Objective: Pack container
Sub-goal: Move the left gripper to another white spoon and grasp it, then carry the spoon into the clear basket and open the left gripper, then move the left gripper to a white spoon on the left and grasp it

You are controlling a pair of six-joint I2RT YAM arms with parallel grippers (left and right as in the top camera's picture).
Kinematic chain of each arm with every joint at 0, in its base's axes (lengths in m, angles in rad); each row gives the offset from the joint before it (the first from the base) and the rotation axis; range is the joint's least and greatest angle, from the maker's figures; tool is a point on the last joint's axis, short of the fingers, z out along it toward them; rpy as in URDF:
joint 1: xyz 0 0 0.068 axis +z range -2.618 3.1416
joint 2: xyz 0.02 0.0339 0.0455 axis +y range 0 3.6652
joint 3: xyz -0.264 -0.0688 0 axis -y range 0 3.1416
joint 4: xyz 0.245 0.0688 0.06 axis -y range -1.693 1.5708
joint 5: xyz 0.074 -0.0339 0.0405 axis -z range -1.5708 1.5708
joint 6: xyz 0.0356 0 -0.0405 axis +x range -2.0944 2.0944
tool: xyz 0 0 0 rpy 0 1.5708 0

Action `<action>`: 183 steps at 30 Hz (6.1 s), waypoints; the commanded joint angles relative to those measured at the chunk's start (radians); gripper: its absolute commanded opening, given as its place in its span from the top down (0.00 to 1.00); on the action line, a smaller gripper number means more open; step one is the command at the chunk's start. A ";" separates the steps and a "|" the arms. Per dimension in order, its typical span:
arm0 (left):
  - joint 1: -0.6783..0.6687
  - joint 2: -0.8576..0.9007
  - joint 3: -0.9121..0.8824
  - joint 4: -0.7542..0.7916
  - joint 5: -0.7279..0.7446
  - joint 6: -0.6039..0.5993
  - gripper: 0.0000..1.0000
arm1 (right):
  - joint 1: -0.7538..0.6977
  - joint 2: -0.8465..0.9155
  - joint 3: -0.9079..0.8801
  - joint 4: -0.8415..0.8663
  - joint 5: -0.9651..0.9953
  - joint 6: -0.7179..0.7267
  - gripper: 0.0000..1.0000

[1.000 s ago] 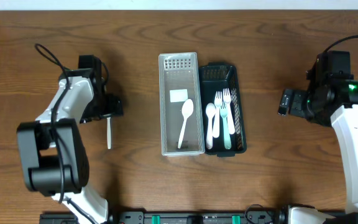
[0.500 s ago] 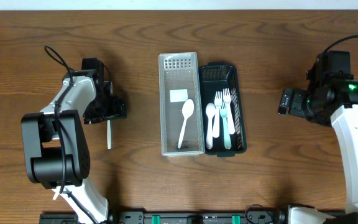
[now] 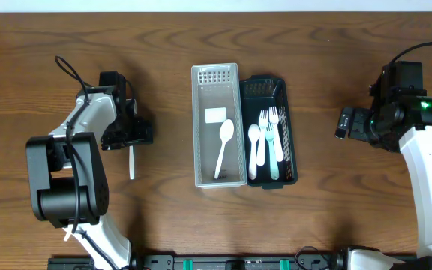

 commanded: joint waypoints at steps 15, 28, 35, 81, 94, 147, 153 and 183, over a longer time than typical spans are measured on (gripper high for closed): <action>0.002 0.019 -0.045 0.008 0.008 -0.002 0.73 | -0.009 -0.003 0.000 -0.001 -0.001 -0.015 0.01; -0.001 -0.012 -0.004 -0.051 0.008 -0.047 0.94 | -0.009 -0.003 0.000 -0.001 -0.001 -0.015 0.01; -0.105 -0.226 0.159 -0.242 0.048 -0.055 0.94 | -0.009 -0.003 0.000 0.000 -0.001 -0.014 0.01; -0.547 -0.533 0.244 -0.299 -0.355 -0.207 0.44 | -0.009 -0.003 0.000 -0.008 -0.001 -0.018 0.01; 0.089 -0.799 0.214 -0.423 -0.237 -0.188 0.43 | -0.009 -0.003 0.000 -0.005 -0.008 -0.018 0.01; 0.433 0.033 0.002 0.005 -0.064 0.152 0.13 | -0.009 -0.003 0.000 -0.005 -0.015 -0.033 0.01; 0.433 0.040 0.002 0.005 -0.064 0.151 0.24 | -0.009 -0.003 0.000 -0.004 -0.015 -0.033 0.01; 0.432 0.035 0.030 -0.005 -0.058 0.082 0.94 | -0.009 -0.003 0.000 -0.008 -0.015 -0.040 0.01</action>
